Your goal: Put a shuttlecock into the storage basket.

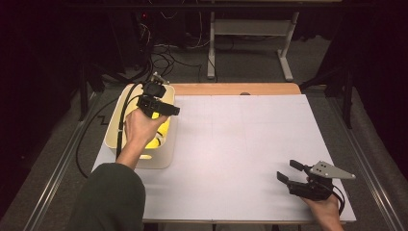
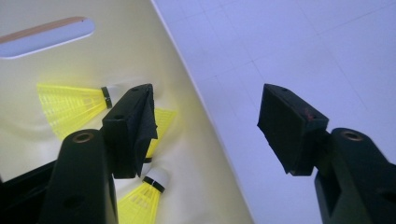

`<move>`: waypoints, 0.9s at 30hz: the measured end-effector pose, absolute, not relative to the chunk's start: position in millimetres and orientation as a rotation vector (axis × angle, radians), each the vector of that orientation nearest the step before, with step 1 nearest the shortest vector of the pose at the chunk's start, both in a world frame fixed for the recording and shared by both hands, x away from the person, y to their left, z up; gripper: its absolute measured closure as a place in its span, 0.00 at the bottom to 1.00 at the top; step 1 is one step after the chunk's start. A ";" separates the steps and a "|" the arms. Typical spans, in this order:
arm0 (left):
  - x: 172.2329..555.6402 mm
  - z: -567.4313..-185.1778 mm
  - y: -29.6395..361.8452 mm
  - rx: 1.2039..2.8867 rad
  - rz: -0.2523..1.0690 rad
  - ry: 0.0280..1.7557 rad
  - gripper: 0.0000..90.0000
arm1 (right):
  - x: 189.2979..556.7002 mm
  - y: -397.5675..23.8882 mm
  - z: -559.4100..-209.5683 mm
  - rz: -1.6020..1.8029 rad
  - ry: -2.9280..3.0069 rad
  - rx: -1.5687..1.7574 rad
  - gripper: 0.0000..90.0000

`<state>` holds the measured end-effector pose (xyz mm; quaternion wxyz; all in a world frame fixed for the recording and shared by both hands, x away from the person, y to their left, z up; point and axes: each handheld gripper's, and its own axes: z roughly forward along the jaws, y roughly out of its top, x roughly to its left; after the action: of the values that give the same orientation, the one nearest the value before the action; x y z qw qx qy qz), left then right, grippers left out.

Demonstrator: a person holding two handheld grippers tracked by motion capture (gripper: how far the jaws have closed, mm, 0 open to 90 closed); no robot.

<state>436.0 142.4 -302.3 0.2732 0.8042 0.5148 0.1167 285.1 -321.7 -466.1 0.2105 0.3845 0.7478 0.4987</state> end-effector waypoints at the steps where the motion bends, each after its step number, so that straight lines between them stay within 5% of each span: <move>1: 436.1 -301.5 140.3 2.168 0.315 1.378 0.42 | 284.9 -321.7 -466.0 1.387 2.078 1.067 0.31; 27: 436.1 -303.6 103.5 2.207 0.269 1.292 0.42 | 284.9 -322.0 -466.1 1.386 2.079 1.065 0.32</move>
<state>436.1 103.5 -303.6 0.2811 0.8238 0.4820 0.1003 284.9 -322.0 -466.1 0.2111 0.3833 0.7480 0.4989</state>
